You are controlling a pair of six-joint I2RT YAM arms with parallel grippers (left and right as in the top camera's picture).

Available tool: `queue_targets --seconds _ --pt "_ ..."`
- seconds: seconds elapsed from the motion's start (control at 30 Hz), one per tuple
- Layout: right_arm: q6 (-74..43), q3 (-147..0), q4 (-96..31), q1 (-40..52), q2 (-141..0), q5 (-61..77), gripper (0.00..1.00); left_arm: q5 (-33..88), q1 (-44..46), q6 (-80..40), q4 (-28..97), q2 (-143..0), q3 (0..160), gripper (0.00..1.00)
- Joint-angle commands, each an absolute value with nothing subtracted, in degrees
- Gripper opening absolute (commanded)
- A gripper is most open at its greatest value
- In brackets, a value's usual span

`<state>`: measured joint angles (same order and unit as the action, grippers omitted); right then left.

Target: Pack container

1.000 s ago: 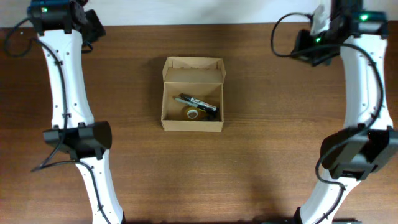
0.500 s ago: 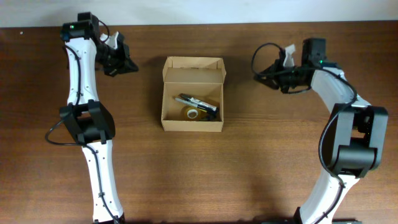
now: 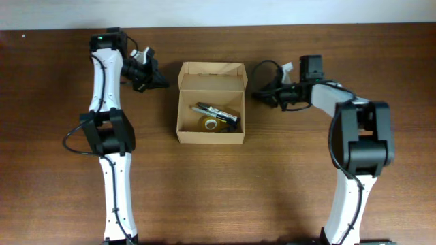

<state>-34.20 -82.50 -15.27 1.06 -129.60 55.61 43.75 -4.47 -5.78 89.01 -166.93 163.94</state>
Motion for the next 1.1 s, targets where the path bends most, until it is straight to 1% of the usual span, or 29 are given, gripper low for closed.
queue_targets --seconds 0.0,0.1,0.23,0.33,0.5,0.73,0.83,0.97,1.07 --pt "-36.95 -82.28 -12.05 2.33 -131.28 58.52 0.04 46.81 -2.72 -4.40 87.92 -168.07 164.13 0.02" --pt "-36.97 -82.28 -9.02 2.96 -131.33 58.52 0.04 48.36 -1.72 -4.38 86.37 -168.07 164.13 0.02" --pt "-38.52 -82.30 -1.43 2.98 -131.33 61.30 0.04 56.90 -1.15 -4.43 81.65 -168.07 164.16 0.02" --pt "-41.54 -82.35 6.87 2.98 -131.33 64.47 0.04 63.55 -1.17 -4.75 78.41 -168.07 164.16 0.02" --pt "-47.35 -82.41 16.51 2.98 -131.33 65.43 0.04 67.02 -1.34 -6.42 76.64 -168.05 164.31 0.02" --pt "-49.23 -82.89 22.76 3.01 -131.31 67.68 0.04 72.42 -1.39 -6.39 73.38 -167.98 166.10 0.01" --pt "-49.19 -83.90 25.06 3.16 -131.28 70.39 0.04 71.42 -1.37 -6.35 73.34 -167.98 170.93 0.02" --pt "-49.19 -86.83 28.12 4.21 -130.82 74.02 0.04 66.50 -1.13 -6.48 75.85 -167.50 180.02 0.02" --pt "-49.19 -89.78 28.10 5.56 -129.88 74.67 0.04 64.40 -1.06 -6.55 77.47 -164.33 179.76 0.02"
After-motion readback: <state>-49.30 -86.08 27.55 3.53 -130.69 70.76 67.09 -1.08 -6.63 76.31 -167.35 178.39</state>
